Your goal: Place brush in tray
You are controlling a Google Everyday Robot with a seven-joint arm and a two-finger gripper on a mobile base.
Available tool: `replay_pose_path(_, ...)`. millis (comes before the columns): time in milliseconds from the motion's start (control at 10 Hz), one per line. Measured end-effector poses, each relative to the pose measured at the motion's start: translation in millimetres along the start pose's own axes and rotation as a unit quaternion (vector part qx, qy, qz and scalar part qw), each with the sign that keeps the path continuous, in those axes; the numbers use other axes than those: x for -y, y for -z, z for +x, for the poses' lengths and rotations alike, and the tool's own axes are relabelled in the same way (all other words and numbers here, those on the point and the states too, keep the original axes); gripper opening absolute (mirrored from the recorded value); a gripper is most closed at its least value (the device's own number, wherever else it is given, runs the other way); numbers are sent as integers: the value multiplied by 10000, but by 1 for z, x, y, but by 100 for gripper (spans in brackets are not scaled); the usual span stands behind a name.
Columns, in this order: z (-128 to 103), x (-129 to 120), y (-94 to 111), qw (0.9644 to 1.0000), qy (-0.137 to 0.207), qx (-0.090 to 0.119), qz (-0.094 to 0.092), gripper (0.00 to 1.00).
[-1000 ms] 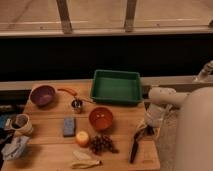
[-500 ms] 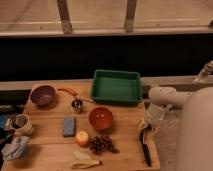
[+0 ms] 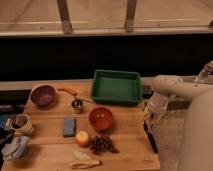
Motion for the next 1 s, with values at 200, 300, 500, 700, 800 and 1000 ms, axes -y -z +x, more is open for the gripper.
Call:
replay_pose_path(200, -15, -9, 22, 9997, 40, 184, -130, 0)
replay_pose_path(300, -23, -14, 38, 9993, 58, 292, -229, 0)
replay_pose_path(500, -44, -25, 77, 9973, 110, 524, -496, 0)
replay_pose_path(700, -69, -52, 119, 9939, 267, 745, -764, 0)
replay_pose_path(800, -73, -59, 124, 9933, 314, 771, -801, 0)
replay_pose_path(1000, -85, -100, 138, 9898, 569, 847, -990, 0)
